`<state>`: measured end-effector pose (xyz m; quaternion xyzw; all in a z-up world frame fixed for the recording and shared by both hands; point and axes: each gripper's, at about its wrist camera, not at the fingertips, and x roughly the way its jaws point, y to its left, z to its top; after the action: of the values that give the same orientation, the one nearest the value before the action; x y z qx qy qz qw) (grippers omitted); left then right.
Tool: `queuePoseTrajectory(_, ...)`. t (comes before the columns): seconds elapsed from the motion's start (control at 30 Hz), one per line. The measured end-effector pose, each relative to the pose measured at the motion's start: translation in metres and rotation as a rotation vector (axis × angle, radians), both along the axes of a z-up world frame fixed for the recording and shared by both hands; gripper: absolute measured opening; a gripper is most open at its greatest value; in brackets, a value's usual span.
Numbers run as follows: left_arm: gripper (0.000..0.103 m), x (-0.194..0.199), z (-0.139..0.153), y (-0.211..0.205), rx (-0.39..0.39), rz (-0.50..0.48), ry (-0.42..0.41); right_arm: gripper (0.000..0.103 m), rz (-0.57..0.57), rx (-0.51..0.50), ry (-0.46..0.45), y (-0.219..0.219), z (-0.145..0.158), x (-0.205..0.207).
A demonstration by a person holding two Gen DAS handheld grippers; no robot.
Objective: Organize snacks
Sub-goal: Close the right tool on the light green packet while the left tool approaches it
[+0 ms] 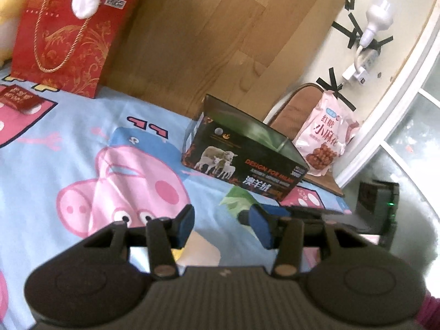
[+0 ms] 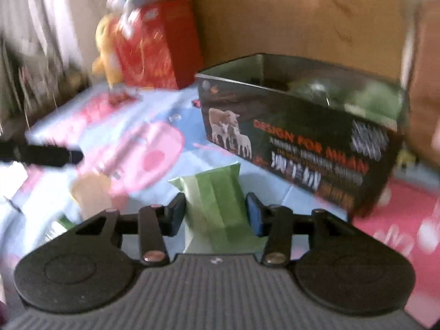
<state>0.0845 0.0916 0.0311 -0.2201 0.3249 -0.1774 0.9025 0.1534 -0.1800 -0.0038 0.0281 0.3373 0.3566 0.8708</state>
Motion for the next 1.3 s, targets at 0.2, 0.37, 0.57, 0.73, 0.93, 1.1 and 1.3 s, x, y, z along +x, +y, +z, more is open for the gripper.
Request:
queuePoseTrajectory(0.2, 0.051, -0.007, -0.001, 0.008, -0.028, -0.006, 0.009, 0.050, 0.039, 0.224, 0.011, -0.014, 0.017, -0.042)
queuePoseTrajectory(0.37, 0.051, -0.023, -0.002, 0.023, -0.048, 0.015, 0.008, 0.050, 0.189, 0.114, -0.110, 0.022, 0.029, -0.084)
queuePoseTrajectory(0.57, 0.053, -0.046, -0.010, 0.035, -0.064, 0.001, 0.032, 0.051, 0.346, 0.002, -0.221, 0.054, 0.021, -0.111)
queuePoseTrajectory(0.73, 0.053, -0.057, -0.022, 0.031, -0.044, -0.004, 0.061, 0.053, 0.335, -0.065, -0.244, 0.059, 0.008, -0.109)
queuePoseTrajectory(0.93, 0.053, -0.053, -0.026, 0.029, -0.054, -0.011, 0.077, 0.072, 0.271, -0.045, -0.234, 0.038, 0.009, -0.115)
queuePoseTrajectory(1.1, 0.053, -0.047, -0.030, 0.019, -0.039, -0.046, 0.089, 0.072, 0.245, -0.035, -0.157, 0.021, -0.001, -0.126)
queuePoseTrajectory(1.3, 0.045, -0.047, -0.033, 0.006, -0.031, -0.081, 0.084, 0.045, 0.232, -0.029, -0.150, 0.025, -0.002, -0.131)
